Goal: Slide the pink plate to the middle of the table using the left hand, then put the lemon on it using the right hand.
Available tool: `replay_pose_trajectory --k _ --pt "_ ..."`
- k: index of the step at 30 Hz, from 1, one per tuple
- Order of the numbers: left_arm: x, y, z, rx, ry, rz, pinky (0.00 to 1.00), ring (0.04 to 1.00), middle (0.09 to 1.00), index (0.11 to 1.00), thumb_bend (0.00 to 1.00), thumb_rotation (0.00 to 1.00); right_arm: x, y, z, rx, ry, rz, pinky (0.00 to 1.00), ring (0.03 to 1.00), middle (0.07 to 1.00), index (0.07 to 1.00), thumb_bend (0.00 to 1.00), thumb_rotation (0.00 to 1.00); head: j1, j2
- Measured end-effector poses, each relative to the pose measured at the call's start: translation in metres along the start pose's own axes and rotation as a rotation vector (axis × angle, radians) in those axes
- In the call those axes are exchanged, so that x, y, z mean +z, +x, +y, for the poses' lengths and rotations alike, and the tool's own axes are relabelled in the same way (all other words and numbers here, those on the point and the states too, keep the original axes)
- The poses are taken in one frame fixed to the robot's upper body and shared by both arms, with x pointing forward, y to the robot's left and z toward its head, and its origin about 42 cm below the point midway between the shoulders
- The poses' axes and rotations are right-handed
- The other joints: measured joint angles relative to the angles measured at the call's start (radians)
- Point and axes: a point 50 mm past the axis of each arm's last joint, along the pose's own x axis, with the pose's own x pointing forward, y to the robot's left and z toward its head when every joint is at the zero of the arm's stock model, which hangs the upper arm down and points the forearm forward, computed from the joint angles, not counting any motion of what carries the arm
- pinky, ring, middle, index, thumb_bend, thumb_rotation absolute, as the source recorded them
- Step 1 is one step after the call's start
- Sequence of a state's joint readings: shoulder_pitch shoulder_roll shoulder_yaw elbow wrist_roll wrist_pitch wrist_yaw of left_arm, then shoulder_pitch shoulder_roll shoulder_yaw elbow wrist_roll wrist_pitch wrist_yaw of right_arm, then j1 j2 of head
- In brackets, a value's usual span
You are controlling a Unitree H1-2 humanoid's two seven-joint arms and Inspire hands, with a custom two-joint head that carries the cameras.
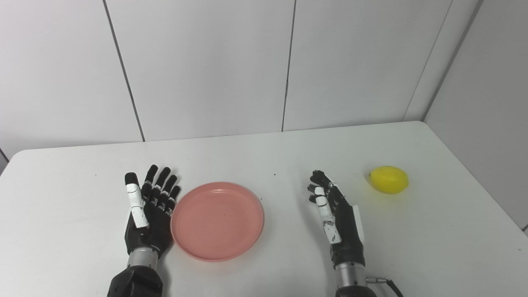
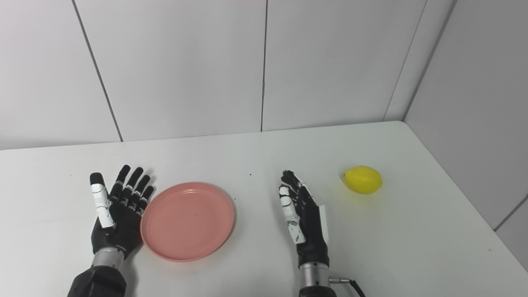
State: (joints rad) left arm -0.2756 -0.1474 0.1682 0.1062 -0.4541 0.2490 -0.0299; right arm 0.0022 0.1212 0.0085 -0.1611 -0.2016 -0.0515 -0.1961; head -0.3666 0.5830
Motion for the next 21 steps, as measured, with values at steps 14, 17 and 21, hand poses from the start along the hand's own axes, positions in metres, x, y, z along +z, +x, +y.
replay_pose_trajectory --k 14,17,21 --pt "0.000 0.002 0.001 -0.004 -0.002 -0.005 0.96 0.907 0.901 0.925 0.84 0.81 0.027 0.025 -0.029 -0.047 -0.201 -0.107 0.63 0.708 0.765 0.767 0.77 0.83 -0.011 -0.002" --pt "0.000 0.002 0.002 -0.006 0.002 -0.005 0.96 0.903 0.901 0.926 0.85 0.82 0.032 0.032 -0.035 -0.071 -0.221 -0.110 0.63 0.705 0.756 0.755 0.77 0.81 -0.021 -0.003" --pt "0.000 0.002 0.002 -0.006 0.004 -0.004 0.97 0.902 0.900 0.924 0.85 0.82 0.040 0.039 -0.039 -0.097 -0.250 -0.112 0.61 0.702 0.747 0.749 0.74 0.81 -0.029 -0.005"
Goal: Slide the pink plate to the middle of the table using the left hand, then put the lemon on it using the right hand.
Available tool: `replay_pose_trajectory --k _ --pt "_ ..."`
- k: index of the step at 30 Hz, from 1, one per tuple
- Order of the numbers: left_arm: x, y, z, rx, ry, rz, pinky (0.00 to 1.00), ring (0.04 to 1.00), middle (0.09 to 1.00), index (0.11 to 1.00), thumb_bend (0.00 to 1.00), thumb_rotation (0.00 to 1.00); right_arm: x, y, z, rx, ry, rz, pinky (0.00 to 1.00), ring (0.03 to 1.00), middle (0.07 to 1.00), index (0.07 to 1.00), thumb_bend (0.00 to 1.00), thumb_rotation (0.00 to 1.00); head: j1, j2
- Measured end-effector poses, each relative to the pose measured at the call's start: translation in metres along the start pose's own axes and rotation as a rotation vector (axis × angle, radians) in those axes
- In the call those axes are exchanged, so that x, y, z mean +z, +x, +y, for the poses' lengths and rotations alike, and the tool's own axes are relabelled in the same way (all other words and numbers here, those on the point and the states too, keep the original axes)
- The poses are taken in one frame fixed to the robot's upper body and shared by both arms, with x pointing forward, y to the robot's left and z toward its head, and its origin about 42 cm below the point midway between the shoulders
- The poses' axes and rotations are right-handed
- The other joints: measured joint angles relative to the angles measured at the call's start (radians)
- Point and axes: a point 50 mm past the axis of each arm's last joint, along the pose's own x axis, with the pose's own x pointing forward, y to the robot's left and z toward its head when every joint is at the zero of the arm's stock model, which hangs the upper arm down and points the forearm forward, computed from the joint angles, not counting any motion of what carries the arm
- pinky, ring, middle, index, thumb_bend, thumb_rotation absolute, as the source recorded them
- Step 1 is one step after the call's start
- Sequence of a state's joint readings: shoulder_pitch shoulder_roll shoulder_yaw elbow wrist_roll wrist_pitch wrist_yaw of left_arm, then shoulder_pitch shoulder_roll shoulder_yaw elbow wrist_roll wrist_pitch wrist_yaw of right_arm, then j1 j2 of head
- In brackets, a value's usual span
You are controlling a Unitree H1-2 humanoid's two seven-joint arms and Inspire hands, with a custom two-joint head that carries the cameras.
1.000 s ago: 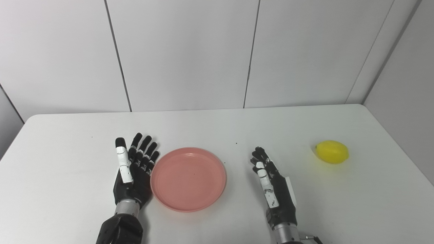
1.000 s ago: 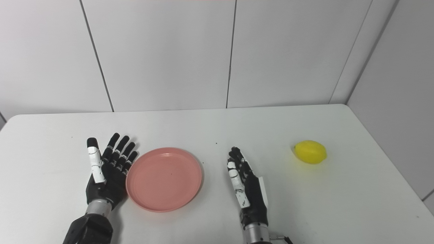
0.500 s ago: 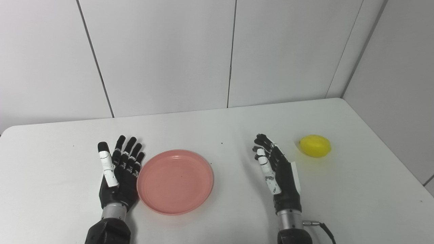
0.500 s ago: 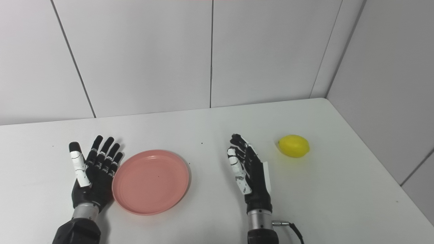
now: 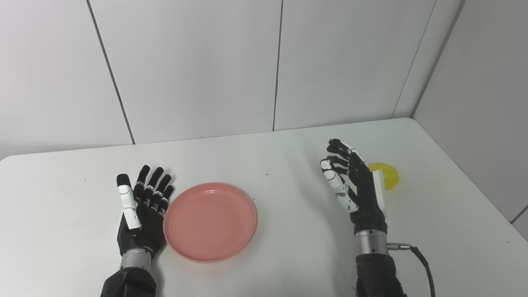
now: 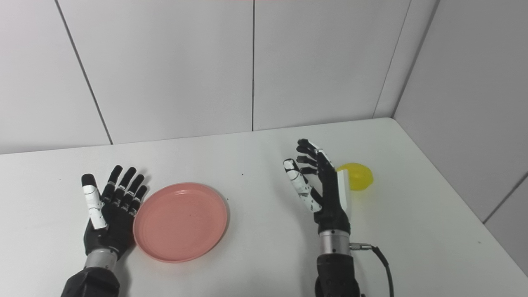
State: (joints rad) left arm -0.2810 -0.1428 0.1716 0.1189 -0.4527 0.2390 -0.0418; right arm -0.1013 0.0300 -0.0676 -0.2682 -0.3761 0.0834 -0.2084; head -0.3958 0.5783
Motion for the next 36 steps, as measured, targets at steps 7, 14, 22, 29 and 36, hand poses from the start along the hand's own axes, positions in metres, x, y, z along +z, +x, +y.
replay_pose_trajectory --k 7,14,22,29,36 --pt "-0.001 0.000 -0.001 -0.010 0.001 0.003 0.98 0.922 0.913 0.947 0.84 0.82 0.001 0.014 -0.017 -0.018 -0.273 -0.037 0.71 0.778 0.796 0.740 0.77 0.87 -0.003 0.002" --pt "-0.001 -0.002 0.001 -0.008 0.000 0.001 0.97 0.913 0.907 0.943 0.83 0.83 0.000 0.034 -0.049 -0.038 -0.540 -0.121 0.63 0.723 0.763 0.721 0.81 0.87 -0.003 0.002" --pt "-0.001 -0.002 0.001 -0.010 -0.001 0.003 0.99 0.925 0.924 0.958 0.83 0.84 -0.002 0.050 -0.070 -0.041 -0.783 -0.179 0.75 0.757 0.771 0.732 0.81 0.86 -0.006 -0.002" --pt "-0.001 -0.002 0.001 -0.014 -0.011 0.002 0.98 0.922 0.914 0.959 0.83 0.84 -0.014 0.058 -0.087 -0.011 -0.941 -0.167 0.76 0.751 0.753 0.713 0.82 0.79 -0.008 0.000" --pt "-0.001 -0.002 0.002 -0.015 -0.022 0.001 0.98 0.924 0.918 0.969 0.82 0.85 -0.029 0.063 -0.098 0.012 -1.000 -0.124 0.75 0.748 0.749 0.710 0.81 0.76 -0.005 0.000"
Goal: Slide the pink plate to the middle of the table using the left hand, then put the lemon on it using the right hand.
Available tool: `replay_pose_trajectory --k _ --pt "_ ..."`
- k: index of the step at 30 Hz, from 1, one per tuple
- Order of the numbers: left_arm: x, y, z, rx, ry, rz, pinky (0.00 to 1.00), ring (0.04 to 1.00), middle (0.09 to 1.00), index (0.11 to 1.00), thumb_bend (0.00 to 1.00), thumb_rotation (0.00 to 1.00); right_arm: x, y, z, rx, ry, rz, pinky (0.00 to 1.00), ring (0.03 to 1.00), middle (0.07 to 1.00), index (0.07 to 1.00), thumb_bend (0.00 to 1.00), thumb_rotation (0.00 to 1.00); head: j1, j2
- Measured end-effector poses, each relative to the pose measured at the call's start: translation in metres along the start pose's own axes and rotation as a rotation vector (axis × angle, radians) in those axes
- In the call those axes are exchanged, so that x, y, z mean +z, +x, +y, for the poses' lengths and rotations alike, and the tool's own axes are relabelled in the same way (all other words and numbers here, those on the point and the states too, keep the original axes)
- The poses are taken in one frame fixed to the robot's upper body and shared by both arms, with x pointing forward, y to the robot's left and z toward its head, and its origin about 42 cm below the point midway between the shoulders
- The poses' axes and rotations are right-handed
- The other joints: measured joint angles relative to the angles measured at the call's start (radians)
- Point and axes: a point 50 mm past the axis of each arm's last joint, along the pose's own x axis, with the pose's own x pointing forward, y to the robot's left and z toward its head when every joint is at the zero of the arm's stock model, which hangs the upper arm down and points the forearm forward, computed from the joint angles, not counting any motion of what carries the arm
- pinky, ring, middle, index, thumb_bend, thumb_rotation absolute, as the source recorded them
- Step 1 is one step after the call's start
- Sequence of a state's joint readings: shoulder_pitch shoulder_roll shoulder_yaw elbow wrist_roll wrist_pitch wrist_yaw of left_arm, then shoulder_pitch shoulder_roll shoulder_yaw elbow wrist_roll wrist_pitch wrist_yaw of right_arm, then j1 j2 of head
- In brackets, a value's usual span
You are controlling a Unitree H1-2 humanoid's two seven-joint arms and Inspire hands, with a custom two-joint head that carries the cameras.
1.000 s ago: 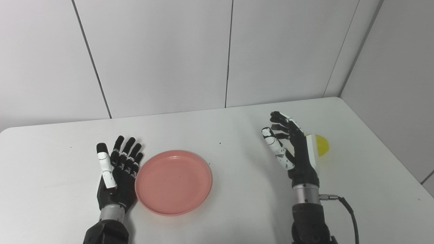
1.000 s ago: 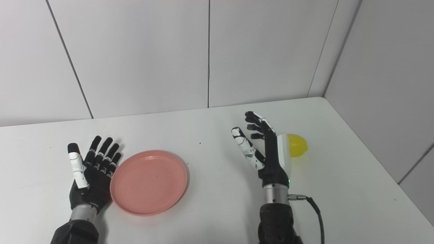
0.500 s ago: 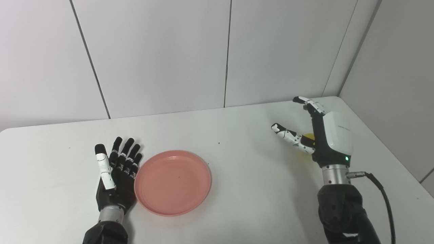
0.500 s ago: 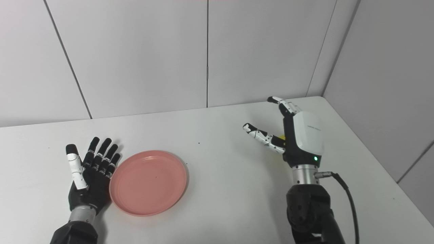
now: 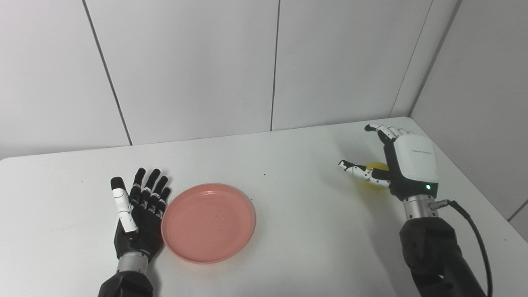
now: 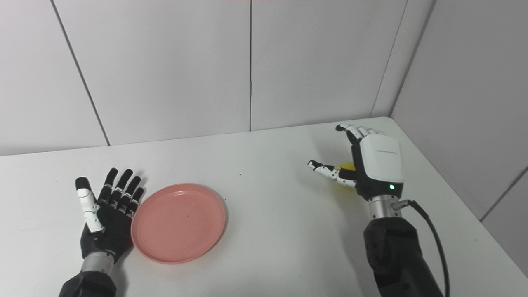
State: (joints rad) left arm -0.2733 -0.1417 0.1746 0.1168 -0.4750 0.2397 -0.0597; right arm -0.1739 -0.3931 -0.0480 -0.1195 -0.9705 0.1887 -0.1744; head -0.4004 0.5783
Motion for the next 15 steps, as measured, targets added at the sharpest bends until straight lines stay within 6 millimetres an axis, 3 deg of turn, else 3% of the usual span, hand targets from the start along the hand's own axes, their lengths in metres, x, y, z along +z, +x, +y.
replay_pose_trajectory --k 15 --pt "0.000 -0.001 0.001 0.000 0.003 0.000 0.98 0.915 0.905 0.962 0.83 0.84 -0.028 -0.005 0.037 0.128 -0.097 0.055 0.69 0.705 0.728 0.702 0.82 0.79 0.009 0.005"
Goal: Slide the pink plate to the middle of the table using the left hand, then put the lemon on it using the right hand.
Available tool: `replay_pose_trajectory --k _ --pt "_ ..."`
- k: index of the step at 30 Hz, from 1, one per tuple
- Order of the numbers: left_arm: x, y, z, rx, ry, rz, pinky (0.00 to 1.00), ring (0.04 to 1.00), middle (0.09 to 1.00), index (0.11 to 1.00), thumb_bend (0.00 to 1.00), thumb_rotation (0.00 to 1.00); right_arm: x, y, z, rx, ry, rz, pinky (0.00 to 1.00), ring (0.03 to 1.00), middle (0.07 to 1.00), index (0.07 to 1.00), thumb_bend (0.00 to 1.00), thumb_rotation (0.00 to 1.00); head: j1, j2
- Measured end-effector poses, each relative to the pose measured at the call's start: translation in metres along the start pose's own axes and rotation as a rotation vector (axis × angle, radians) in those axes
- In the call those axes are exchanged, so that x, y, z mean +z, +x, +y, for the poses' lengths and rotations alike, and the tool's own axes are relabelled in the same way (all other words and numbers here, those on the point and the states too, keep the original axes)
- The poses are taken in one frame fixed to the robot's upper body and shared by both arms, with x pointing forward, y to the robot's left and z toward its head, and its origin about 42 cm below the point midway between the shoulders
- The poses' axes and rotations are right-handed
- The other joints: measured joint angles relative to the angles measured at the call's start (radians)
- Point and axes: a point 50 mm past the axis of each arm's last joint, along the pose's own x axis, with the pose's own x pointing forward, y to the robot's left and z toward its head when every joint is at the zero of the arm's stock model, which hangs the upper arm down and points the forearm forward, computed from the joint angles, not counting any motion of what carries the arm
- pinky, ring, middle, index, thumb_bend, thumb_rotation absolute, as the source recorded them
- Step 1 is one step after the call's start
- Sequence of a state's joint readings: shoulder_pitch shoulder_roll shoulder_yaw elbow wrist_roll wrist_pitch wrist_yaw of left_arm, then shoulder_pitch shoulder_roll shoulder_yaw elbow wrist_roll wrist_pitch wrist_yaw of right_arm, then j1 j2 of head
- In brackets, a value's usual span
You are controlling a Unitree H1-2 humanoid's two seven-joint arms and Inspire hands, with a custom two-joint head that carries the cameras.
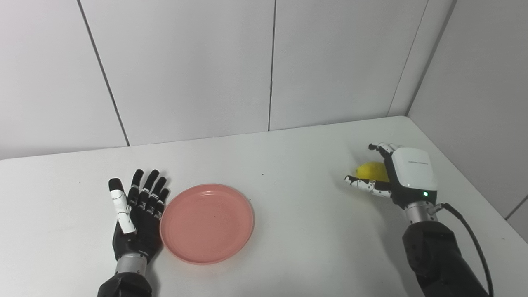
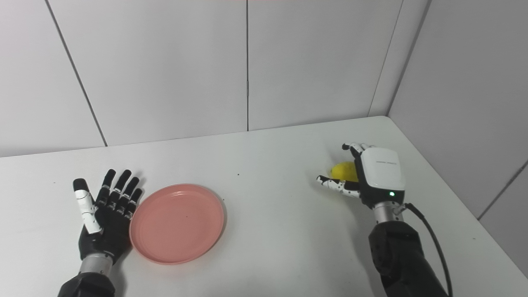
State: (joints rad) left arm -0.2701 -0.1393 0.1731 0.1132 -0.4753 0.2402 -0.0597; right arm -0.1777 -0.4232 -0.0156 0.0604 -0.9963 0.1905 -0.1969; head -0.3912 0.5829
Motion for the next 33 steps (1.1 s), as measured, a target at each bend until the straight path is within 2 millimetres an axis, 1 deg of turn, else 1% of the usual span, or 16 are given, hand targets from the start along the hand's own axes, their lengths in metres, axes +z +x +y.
replay_pose_trajectory --k 10,13,20,25,27,28,29,30,31,32,33 --pt "0.001 -0.001 -0.001 -0.003 0.003 0.002 0.96 0.907 0.900 0.957 0.83 0.83 -0.001 0.008 0.013 0.030 -0.011 0.006 0.68 0.703 0.731 0.709 0.82 0.79 0.017 0.002" --pt "0.001 -0.002 -0.001 -0.003 0.004 0.002 0.97 0.915 0.911 0.962 0.83 0.84 0.000 0.010 0.016 0.038 -0.008 0.006 0.69 0.705 0.730 0.712 0.81 0.76 0.018 0.002" --pt "0.001 -0.003 -0.001 -0.003 0.004 0.003 0.97 0.918 0.914 0.959 0.82 0.84 0.001 0.015 0.021 0.042 -0.006 0.004 0.68 0.699 0.722 0.707 0.82 0.76 0.025 0.002" --pt "0.001 -0.003 -0.001 -0.004 0.004 0.003 0.95 0.912 0.910 0.957 0.82 0.84 -0.001 0.017 0.021 0.039 -0.015 -0.002 0.67 0.696 0.721 0.702 0.83 0.76 0.026 0.002" --pt "0.001 -0.003 -0.001 -0.004 0.004 0.001 0.95 0.910 0.908 0.956 0.82 0.84 -0.002 0.017 0.022 0.042 -0.013 -0.001 0.59 0.639 0.695 0.683 0.83 0.76 0.026 0.003" --pt "0.001 -0.004 -0.001 -0.003 0.005 0.000 0.95 0.909 0.906 0.957 0.82 0.84 -0.003 0.017 0.023 0.046 -0.014 0.001 0.50 0.570 0.641 0.647 0.81 0.73 0.026 0.003" --pt "0.001 -0.004 -0.001 -0.003 0.005 0.000 0.95 0.908 0.905 0.957 0.82 0.84 -0.004 0.017 0.024 0.050 -0.015 0.004 0.46 0.535 0.613 0.629 0.80 0.71 0.026 0.005" --pt "0.001 -0.005 -0.001 -0.003 0.005 0.000 0.94 0.905 0.903 0.956 0.82 0.85 -0.005 0.016 0.026 0.056 -0.015 0.008 0.39 0.468 0.552 0.582 0.78 0.62 0.028 0.008" --pt "0.001 -0.005 -0.001 -0.004 0.006 0.001 0.94 0.903 0.902 0.955 0.82 0.85 -0.005 0.016 0.026 0.058 -0.014 0.010 0.35 0.432 0.519 0.551 0.76 0.55 0.028 0.008" --pt "0.001 -0.006 -0.001 -0.002 0.007 0.002 0.94 0.903 0.904 0.955 0.81 0.85 -0.005 0.016 0.027 0.059 -0.011 0.012 0.29 0.365 0.456 0.487 0.74 0.43 0.028 0.009" --pt "0.001 -0.006 -0.001 -0.001 0.008 0.002 0.94 0.903 0.904 0.955 0.81 0.85 -0.006 0.017 0.027 0.055 -0.010 0.014 0.29 0.357 0.448 0.478 0.74 0.41 0.028 0.009"
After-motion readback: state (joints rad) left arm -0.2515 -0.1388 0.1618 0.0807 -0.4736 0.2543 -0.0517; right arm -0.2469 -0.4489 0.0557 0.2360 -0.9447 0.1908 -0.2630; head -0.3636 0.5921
